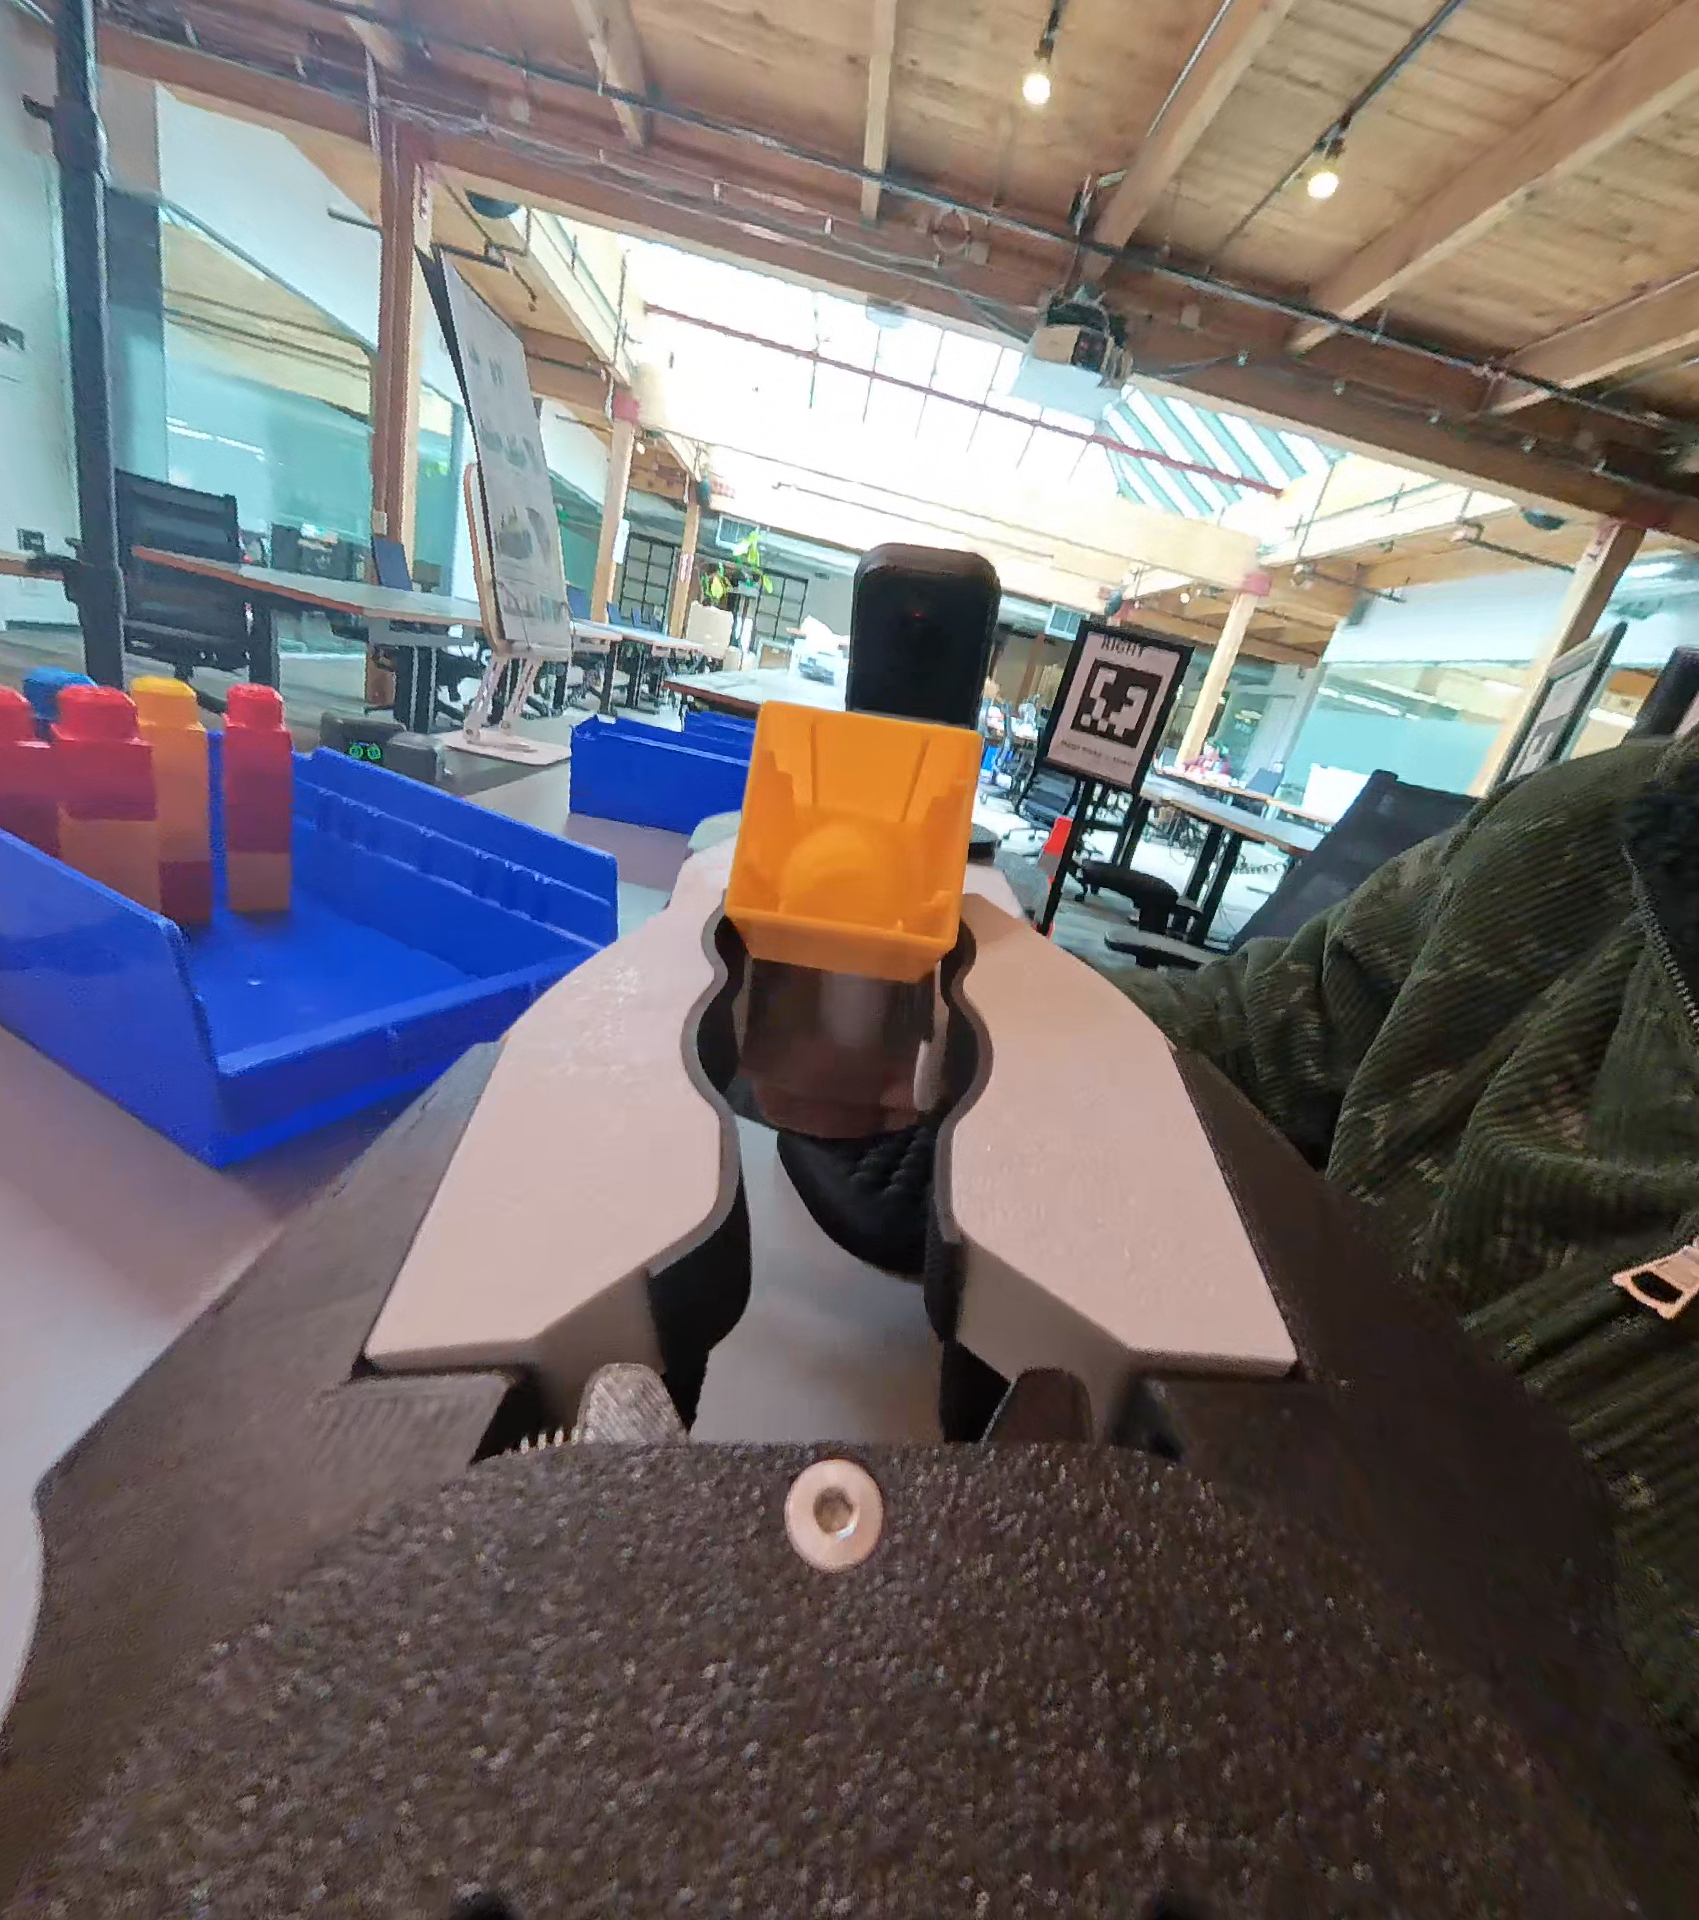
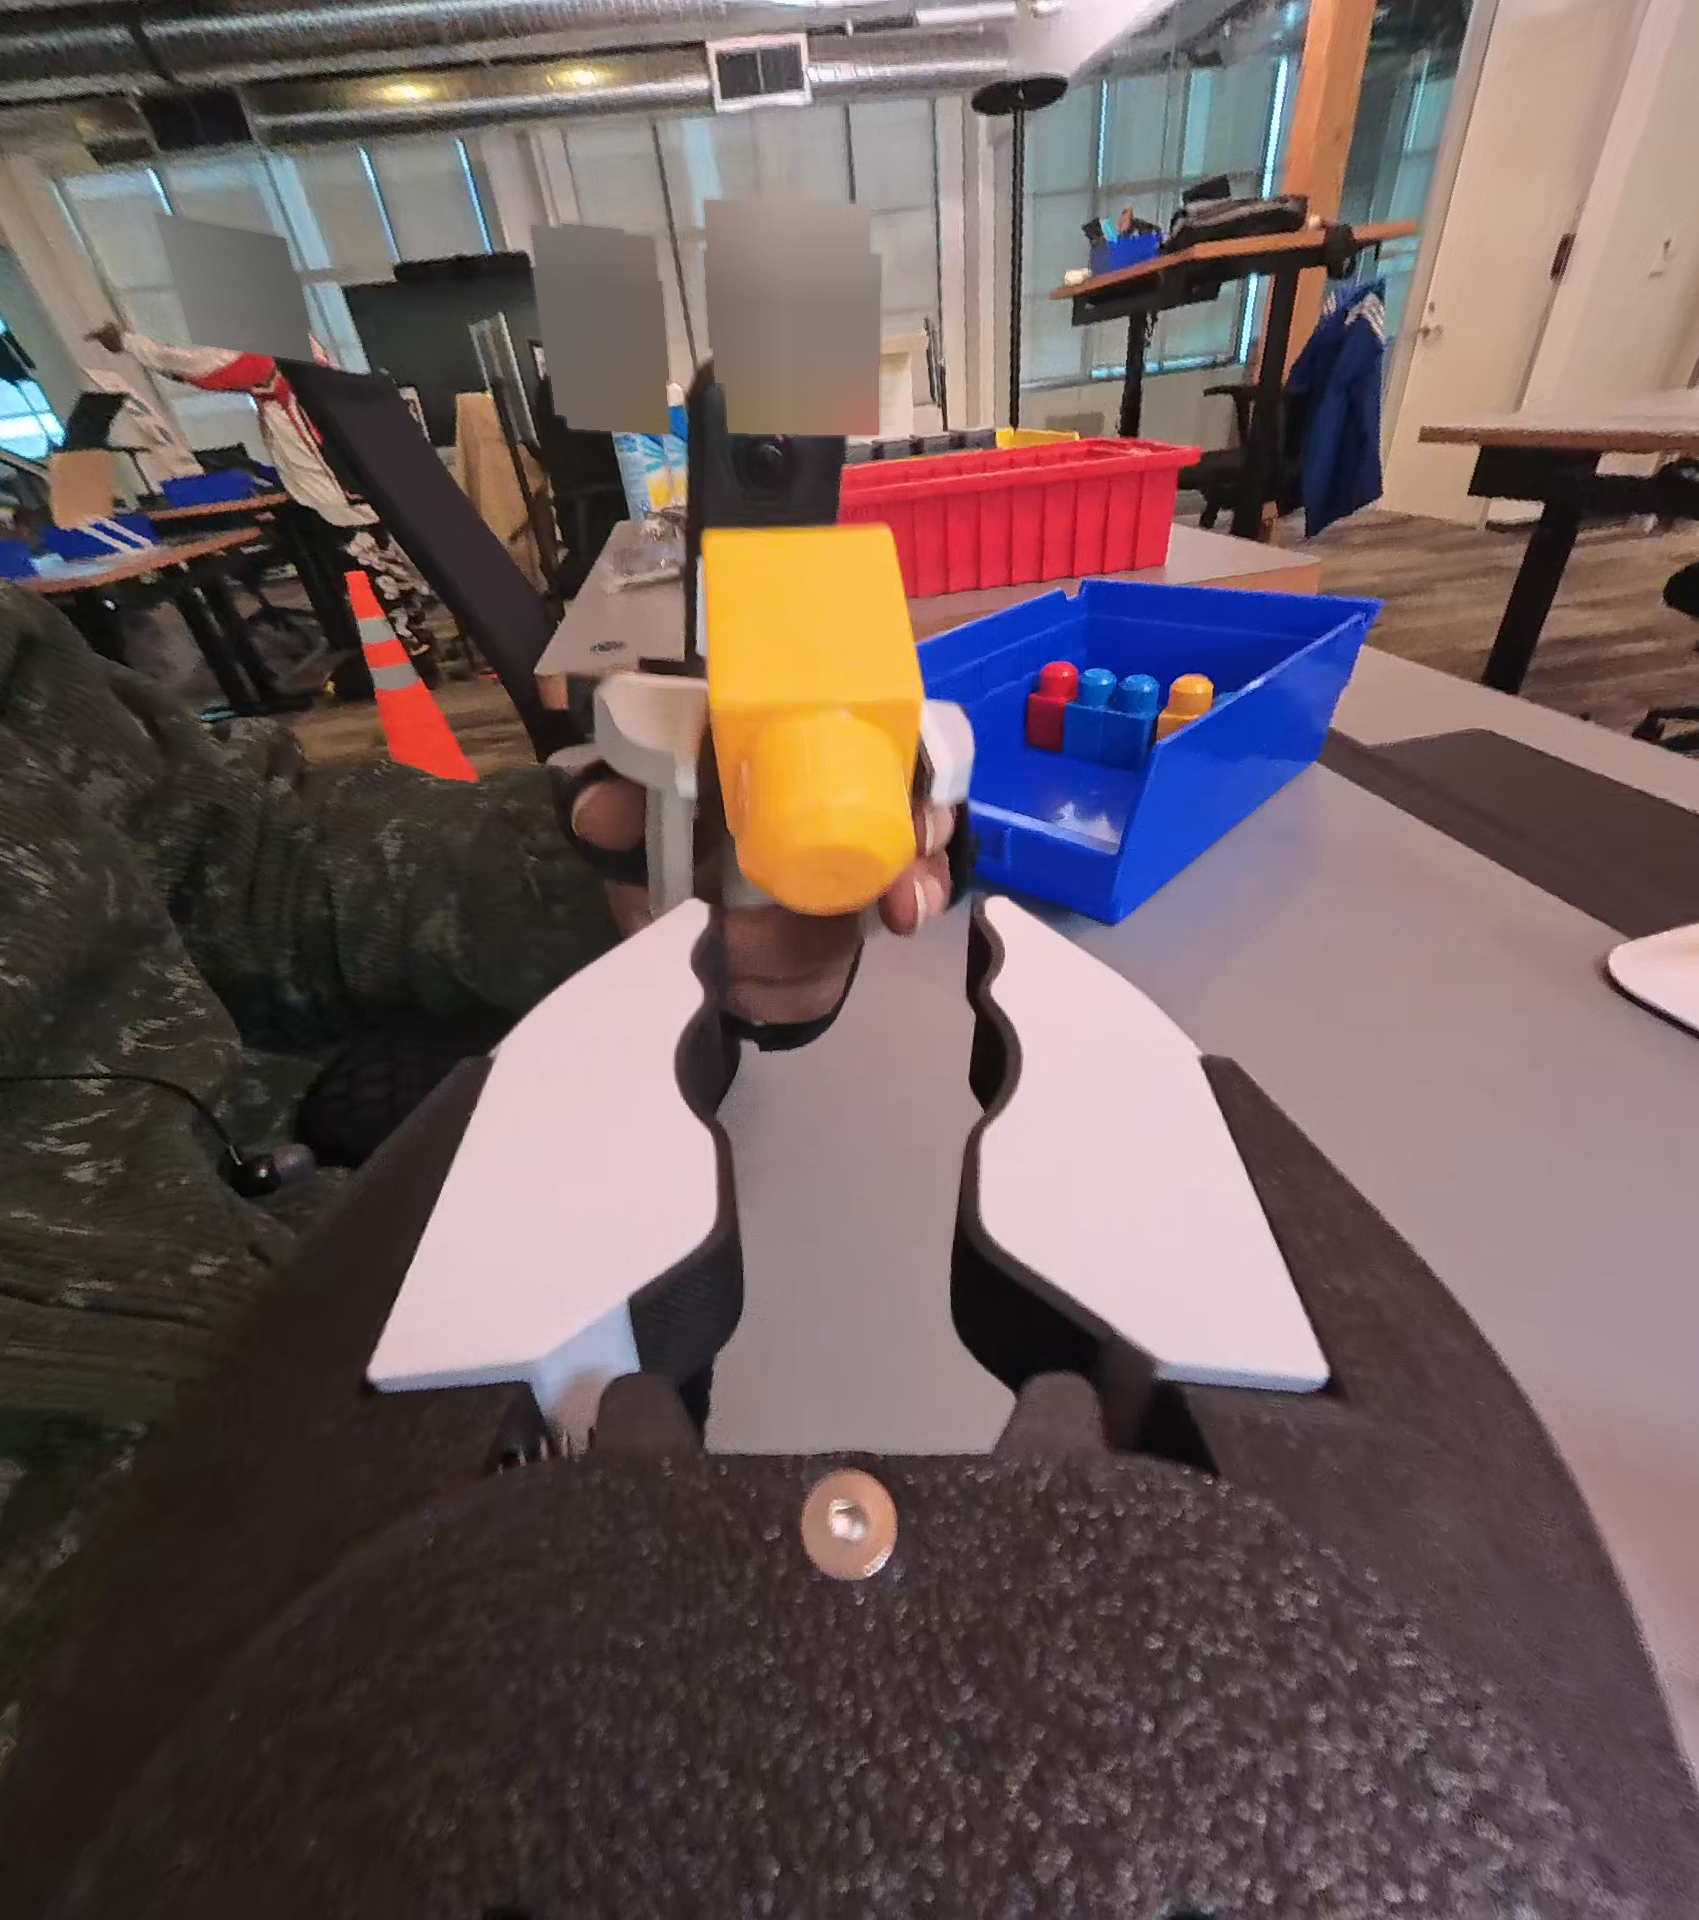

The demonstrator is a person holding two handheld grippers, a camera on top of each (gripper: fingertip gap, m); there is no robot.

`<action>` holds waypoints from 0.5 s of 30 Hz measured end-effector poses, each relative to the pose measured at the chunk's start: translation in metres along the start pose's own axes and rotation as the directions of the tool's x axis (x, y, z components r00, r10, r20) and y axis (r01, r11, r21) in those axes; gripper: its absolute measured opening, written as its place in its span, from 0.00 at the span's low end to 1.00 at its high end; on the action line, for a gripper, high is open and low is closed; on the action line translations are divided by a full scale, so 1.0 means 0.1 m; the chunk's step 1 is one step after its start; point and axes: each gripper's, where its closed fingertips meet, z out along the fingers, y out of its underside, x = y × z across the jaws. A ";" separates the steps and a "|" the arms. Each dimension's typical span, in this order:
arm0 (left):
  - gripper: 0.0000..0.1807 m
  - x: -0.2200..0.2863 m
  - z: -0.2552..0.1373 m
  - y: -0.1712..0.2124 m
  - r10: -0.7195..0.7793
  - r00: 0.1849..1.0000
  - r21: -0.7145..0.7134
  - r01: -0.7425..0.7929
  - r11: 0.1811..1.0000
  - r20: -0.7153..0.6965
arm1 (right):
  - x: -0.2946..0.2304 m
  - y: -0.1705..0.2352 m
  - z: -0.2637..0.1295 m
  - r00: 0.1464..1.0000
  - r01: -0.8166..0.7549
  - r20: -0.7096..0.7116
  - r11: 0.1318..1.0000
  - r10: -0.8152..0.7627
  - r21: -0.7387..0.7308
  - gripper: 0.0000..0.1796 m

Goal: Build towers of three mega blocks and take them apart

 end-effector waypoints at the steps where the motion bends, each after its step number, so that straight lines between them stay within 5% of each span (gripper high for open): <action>1: 0.20 0.01 0.01 0.05 0.006 1.000 -0.020 -0.006 1.000 -0.002 | -0.02 -0.03 0.00 1.000 0.020 0.002 1.000 -0.020 0.024 0.24; 5: 0.20 0.05 0.03 0.13 0.002 0.999 -0.064 -0.005 0.998 -0.037 | -0.09 -0.09 -0.07 0.997 0.073 0.026 0.997 -0.074 0.020 0.17; 9: 0.24 -0.08 -0.05 0.34 0.154 0.988 -0.262 -0.143 0.954 0.022 | -0.05 0.13 -0.15 0.994 0.108 0.050 0.967 -0.099 -0.230 0.17; 15: 0.28 -0.20 -0.15 0.74 0.410 0.912 -0.551 -0.339 0.762 0.006 | 0.09 0.73 -0.32 0.953 0.279 0.121 0.649 -0.278 -0.708 0.17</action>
